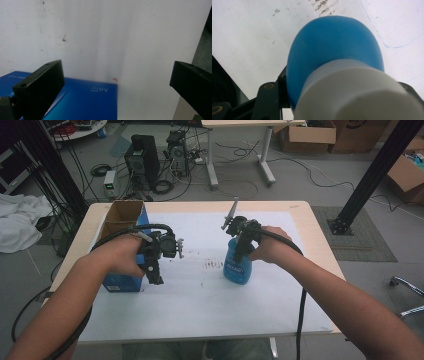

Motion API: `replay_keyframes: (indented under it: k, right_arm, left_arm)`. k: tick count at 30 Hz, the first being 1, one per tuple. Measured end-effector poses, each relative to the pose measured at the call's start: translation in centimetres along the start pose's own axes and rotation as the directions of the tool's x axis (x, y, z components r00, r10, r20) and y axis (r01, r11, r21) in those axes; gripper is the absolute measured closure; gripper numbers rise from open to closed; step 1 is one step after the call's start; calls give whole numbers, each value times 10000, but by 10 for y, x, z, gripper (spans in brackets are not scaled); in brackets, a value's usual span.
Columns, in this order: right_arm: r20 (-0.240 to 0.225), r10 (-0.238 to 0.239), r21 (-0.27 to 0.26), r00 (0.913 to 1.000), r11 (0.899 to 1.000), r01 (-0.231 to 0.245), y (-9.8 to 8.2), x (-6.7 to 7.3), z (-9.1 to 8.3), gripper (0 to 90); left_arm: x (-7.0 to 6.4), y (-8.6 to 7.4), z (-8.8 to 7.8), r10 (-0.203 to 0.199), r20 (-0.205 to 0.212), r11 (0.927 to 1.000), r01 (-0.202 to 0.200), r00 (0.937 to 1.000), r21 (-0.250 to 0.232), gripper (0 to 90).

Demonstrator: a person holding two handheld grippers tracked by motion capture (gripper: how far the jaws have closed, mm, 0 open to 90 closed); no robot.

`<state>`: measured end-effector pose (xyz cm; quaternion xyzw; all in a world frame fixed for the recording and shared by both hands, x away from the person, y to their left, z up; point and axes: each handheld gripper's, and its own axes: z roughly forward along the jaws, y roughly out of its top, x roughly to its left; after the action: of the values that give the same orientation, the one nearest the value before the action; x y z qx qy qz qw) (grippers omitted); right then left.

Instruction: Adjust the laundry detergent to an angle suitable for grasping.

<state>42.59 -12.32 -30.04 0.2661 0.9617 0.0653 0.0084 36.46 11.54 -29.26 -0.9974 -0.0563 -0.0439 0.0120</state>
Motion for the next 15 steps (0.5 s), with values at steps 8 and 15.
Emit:
replay_keyframes:
  k: [8,15]
  right_arm:
    - [11,-4,-34,10000,10000,4,0,-1,0,394]
    - [46,-74,-21,10000,10000,74,1,1,0,394]
  left_arm:
    - [0,-2,1,-57,18,10000,57,10000,2,1]
    - [0,-3,1,-64,-2,10000,64,10000,16,1]
